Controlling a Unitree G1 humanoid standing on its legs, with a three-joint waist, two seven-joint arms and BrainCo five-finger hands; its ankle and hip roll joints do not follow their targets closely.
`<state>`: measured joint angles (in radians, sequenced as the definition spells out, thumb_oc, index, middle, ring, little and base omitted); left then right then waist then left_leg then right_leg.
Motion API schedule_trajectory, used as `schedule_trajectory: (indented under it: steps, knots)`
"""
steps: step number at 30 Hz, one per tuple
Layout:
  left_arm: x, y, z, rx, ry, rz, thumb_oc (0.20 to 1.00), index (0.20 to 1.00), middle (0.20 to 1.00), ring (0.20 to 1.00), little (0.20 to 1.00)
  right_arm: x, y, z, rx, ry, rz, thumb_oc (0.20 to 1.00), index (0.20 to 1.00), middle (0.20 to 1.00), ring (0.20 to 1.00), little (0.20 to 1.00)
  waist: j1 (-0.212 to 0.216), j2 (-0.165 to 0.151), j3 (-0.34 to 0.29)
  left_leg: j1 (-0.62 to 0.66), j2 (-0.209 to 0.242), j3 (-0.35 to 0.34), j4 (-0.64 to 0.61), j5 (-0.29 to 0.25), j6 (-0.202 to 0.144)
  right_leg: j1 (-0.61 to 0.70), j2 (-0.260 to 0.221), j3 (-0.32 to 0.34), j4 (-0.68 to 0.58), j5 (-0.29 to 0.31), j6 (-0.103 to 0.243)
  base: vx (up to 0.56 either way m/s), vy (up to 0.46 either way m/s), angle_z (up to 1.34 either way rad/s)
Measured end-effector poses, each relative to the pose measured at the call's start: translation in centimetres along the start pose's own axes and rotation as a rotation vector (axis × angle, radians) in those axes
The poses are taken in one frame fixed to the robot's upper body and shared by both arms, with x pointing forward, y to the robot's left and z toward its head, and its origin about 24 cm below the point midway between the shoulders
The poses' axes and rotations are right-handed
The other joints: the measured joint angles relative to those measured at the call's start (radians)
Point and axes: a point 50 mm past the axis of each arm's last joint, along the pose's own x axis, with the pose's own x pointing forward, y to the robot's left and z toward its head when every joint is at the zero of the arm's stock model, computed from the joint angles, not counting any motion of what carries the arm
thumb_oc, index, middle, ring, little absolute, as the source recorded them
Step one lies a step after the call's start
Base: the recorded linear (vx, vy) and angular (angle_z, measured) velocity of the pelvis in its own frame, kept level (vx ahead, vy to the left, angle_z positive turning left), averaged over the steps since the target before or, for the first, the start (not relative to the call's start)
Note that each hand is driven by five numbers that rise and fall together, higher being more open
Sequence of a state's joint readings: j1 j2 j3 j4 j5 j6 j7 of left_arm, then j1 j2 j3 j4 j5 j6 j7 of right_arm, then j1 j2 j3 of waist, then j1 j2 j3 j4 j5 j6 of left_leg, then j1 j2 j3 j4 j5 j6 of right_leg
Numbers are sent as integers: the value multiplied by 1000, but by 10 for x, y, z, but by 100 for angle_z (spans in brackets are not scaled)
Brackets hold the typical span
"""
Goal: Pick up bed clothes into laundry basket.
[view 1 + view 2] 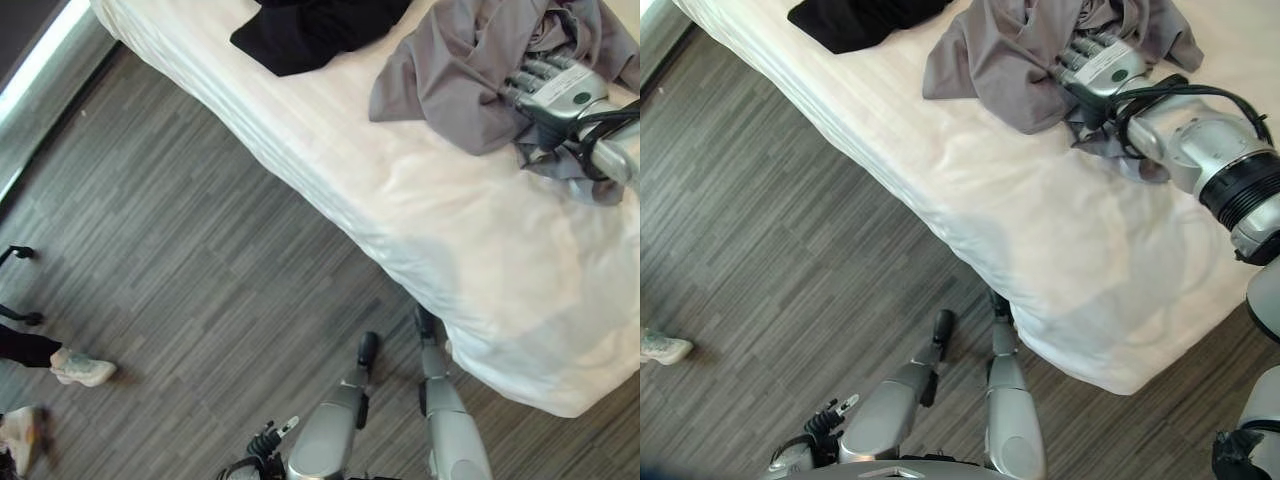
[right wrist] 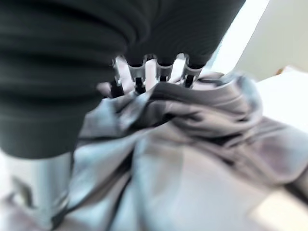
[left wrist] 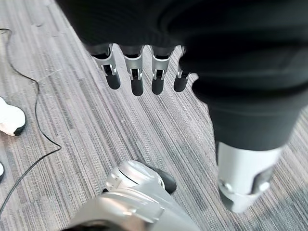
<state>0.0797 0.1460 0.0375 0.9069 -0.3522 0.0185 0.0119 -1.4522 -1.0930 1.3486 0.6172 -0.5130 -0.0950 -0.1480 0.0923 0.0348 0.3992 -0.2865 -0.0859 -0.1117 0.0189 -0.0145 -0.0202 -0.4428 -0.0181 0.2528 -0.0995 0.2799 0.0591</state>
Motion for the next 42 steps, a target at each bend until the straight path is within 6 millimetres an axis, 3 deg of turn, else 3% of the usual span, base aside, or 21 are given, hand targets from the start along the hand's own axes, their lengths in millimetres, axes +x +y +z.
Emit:
schedule_trajectory:
  steps: [3, 4, 6, 9, 11, 14, 16, 19, 20, 21, 22, 25, 28, 29, 31, 33, 37, 39, 42]
  knots:
    - [1, -2, 4, -10, -18, 6, 1000, 1000, 1000, 1000, 1000, 5, 7, 10, 29, -15, 19, 200, 200, 200, 200, 200, -1, 1, -1, 22, -1, 15, -1, 0, 0, 18, -2, 6, 0, -10, 7, -14, -17, -5]
    - [1, -4, 4, -19, -22, 5, 1000, 1000, 1000, 1000, 1000, 0, 24, 21, 71, -36, 57, 200, 200, 200, 200, 200, 1, 5, -2, 47, 1, 15, -1, 0, 0, 44, -2, 3, 0, -17, 2, 0, 0, 0]
    - [1, -7, 2, -50, -17, 6, 1000, 1000, 1000, 1000, 1000, -6, 32, 38, 95, -107, 68, 200, 200, 200, 200, 200, -6, 26, -14, 65, 1, 19, -3, 0, 0, 62, -4, 2, 0, -20, 3, 1, -8, 2]
    - [0, -2, -8, -60, 25, 28, 1000, 1000, 1000, 1000, 1000, -38, 70, 55, 252, -122, 122, 200, 200, 200, 200, 200, -5, 51, -32, 124, 3, 2, -16, -1, 1, 118, -2, -12, 0, -31, -3, 1, 25, 7]
    - [0, 2, -17, -60, 69, 46, 1000, 1000, 1000, 1000, 1000, -53, 87, 56, 284, -116, 184, 200, 200, 200, 200, 200, -33, 55, -41, 141, -1, 0, -17, -1, 3, 134, -6, -11, 0, -32, -1, 12, 53, 4]
    - [-1, 11, -23, -93, 107, 84, 1000, 1000, 1000, 1000, 1000, -80, 101, 38, 395, 10, 180, 200, 200, 200, 200, 200, -58, 55, -52, 178, -6, -3, -20, -2, 11, 172, -12, -13, -1, -37, 2, 29, 52, 1]
    - [-2, 14, -25, -95, 113, 97, 1000, 1000, 1000, 1000, 1000, -109, 122, 20, 586, 203, 161, 200, 200, 200, 200, 200, -71, 52, -103, 211, -10, 12, -33, -3, 19, 193, -18, -14, -1, -43, 8, 70, 54, -11]
    - [-5, 21, -32, -125, 123, 128, 1000, 1000, 1000, 1000, 1000, -136, 140, 5, 1043, 579, -105, 200, 200, 200, 200, 200, -89, 44, -165, 261, -4, 40, -65, -7, 39, 224, -25, -37, -6, -62, 22, 80, 29, -39]
    - [-7, 16, -40, -124, 147, 122, 1000, 1000, 1000, 1000, 1000, -141, 156, 20, 1375, 758, -265, 200, 200, 200, 200, 200, -116, 66, -218, 296, 27, 56, -90, -12, 50, 221, -10, -91, 60, -76, 34, 112, 35, -48]
    - [-9, 17, -44, -155, 153, 129, 1000, 1000, 1000, 1000, 1000, -149, 174, 46, 1602, 877, -322, 200, 200, 200, 200, 200, -121, 41, -261, 320, 28, 60, -108, -16, 42, 225, -2, -104, 75, -104, 10, 85, 9, -60]
    - [-8, 14, -45, -156, 155, 122, 1000, 1000, 1000, 1000, 1000, -146, 180, 60, 1681, 899, -290, 200, 200, 200, 200, 200, -120, 33, -285, 326, 29, 77, -105, -16, 37, 227, 6, -91, 60, -102, -2, 79, -3, -58]
    - [-5, 13, -34, -182, 115, 118, 1000, 1000, 1000, 1000, 1000, -135, 156, 68, 1839, 742, -329, 200, 200, 200, 200, 200, -128, 29, -293, 345, 40, 115, -107, -25, 30, 267, 9, -88, 12, -91, 3, 52, 19, -38]
    - [-4, 10, -31, -173, 111, 107, 1000, 1000, 1000, 1000, 1000, -128, 149, 79, 1955, 662, -325, 200, 200, 200, 200, 200, -143, -25, -316, 367, 43, 108, -115, -25, 30, 288, 11, -88, -5, -97, 12, 26, 4, 4]
    - [-4, 10, -32, -168, 115, 104, 1000, 1000, 1000, 1000, 1000, -128, 145, 85, 1992, 637, -333, 200, 200, 200, 200, 200, -143, -34, -319, 368, 49, 110, -116, -20, 37, 291, 13, -90, -5, -106, 25, 30, -3, -6]
    - [-9, 12, -48, -141, 169, 107, 1000, 1000, 1000, 1000, 1000, -124, 137, 98, 2088, 551, -332, 200, 200, 200, 200, 200, -142, -33, -339, 369, 78, 120, -117, -21, 35, 276, 26, -112, 112, -129, 16, 22, -1, -5]
    - [-11, 12, -57, -134, 206, 101, 1000, 1000, 1000, 1000, 1000, -124, 131, 93, 2108, 523, -349, 200, 200, 200, 200, 200, -142, -33, -353, 378, 75, 108, -117, -23, 32, 316, 23, -106, 45, -131, 5, 11, 3, 7]
    - [-10, 9, -55, -95, 203, 86, 1000, 1000, 1000, 1000, 1000, -126, 124, 68, 2058, 504, -377, 200, 200, 200, 200, 200, -132, -19, -355, 378, 72, 101, -117, -25, 29, 346, 16, -107, -1, -106, 1, -2, 1, 6]
    - [-8, 9, -51, -91, 191, 83, 1000, 1000, 1000, 1000, 1000, -136, 111, 27, 1898, 503, -417, 200, 200, 200, 200, 200, -127, -19, -354, 378, 68, 93, -117, -25, 29, 349, 12, -107, -1, -107, 1, 8, -10, 8]
    - [-9, 8, -51, -92, 193, 83, 1000, 1000, 1000, 1000, 1000, -150, 97, -13, 1792, 563, -580, 200, 200, 200, 200, 200, -139, -24, -347, 376, 68, 85, -117, -28, 25, 349, 11, -109, -1, -107, 1, 14, -7, 5]
